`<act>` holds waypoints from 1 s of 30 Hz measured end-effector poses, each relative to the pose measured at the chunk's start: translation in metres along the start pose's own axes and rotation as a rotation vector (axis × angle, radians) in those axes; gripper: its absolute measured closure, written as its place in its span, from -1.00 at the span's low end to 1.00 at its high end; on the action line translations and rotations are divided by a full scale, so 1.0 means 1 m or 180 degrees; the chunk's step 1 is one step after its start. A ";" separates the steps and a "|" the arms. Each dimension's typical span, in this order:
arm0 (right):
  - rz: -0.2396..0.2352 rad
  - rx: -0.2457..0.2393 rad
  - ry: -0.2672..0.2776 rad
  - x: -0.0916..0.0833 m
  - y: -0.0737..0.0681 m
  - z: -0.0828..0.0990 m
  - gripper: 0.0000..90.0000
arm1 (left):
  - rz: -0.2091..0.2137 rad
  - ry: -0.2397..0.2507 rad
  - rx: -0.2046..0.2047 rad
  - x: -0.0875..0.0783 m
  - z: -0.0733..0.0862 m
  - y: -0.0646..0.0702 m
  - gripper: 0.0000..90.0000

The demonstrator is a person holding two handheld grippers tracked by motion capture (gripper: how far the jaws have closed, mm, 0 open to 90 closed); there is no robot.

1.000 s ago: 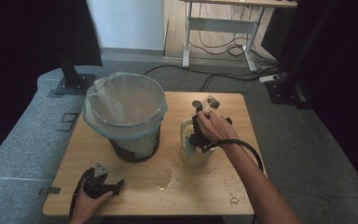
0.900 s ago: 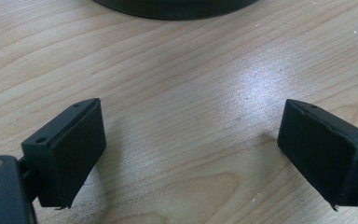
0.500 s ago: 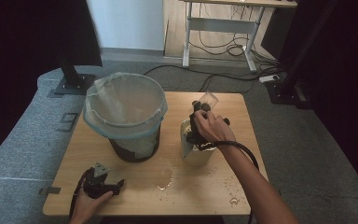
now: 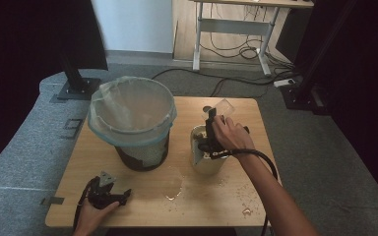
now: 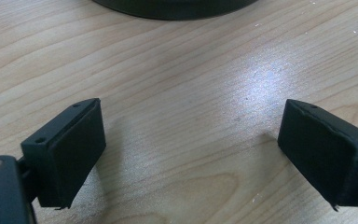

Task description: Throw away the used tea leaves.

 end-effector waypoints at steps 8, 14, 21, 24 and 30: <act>-0.0441 0.0767 0.0195 0.001 0.004 0.006 0.06 | 0.0000 0.0001 0.0000 0.000 0.000 0.000 -0.85; -0.0867 0.1389 0.0281 0.002 0.004 0.010 0.06 | 0.0001 0.0000 -0.0001 0.000 0.000 0.000 -0.85; -0.1427 0.2282 0.0371 0.006 0.003 0.021 0.06 | 0.0002 0.0003 -0.0004 0.000 0.000 0.000 -0.85; -0.1652 0.2758 0.0481 0.008 0.004 0.029 0.06 | 0.0000 0.0005 -0.0004 0.000 0.000 0.000 -0.85; -0.2175 0.3696 0.0638 0.014 0.002 0.045 0.06 | 0.0001 0.0009 -0.0009 0.000 0.000 0.000 -0.85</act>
Point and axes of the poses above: each handheld gripper's, and its own axes: x roughly forward along the jaws, z roughly out of its underside, y roughly to its right, the point moved 1 cm from there along x, roughly forward along the jaws, and after that the axes turned 11 degrees about -y, right-handed, at the moved point
